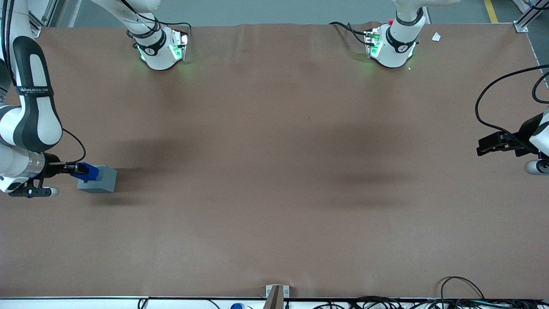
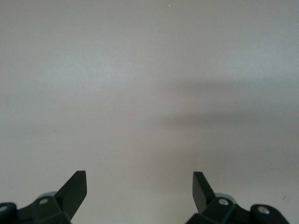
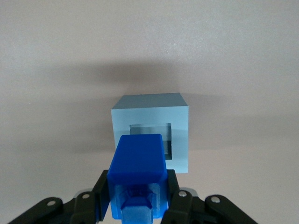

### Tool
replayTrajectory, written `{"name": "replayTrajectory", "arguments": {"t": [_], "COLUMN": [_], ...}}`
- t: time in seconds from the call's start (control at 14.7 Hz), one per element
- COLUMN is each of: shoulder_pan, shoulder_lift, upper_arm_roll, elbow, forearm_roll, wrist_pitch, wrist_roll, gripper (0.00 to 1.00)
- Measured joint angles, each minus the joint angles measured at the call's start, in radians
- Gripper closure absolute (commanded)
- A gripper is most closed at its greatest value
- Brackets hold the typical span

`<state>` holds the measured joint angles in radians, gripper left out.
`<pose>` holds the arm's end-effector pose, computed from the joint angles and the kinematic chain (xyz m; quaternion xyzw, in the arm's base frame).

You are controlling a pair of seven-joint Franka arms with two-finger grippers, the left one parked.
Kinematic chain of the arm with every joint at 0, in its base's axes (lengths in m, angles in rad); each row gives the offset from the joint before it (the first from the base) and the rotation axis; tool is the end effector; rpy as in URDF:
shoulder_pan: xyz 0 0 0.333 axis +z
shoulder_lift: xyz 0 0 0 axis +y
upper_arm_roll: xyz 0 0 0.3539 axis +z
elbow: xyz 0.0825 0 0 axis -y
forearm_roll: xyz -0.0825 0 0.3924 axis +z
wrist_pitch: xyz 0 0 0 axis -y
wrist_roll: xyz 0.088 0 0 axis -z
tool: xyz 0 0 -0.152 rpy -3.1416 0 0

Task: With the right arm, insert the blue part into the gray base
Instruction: 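Lower the blue part into the gray base's square hole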

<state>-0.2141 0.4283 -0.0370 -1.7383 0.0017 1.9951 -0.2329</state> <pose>0.6339 -0.1606 0.3041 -0.9963 0.0085 0.0847 0.0136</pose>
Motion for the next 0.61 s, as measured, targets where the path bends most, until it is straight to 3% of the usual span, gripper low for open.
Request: {"name": "replayTrajectory", "arguments": {"t": [0.61], "shoulder_pan": [0.000], "shoulder_lift": [0.015], "upper_arm_roll": [0.000], "elbow": [0.000], "forearm_roll": [0.000], "wrist_pitch": [0.015], "wrist_roll": [-0.002], "gripper": [0.84]}}
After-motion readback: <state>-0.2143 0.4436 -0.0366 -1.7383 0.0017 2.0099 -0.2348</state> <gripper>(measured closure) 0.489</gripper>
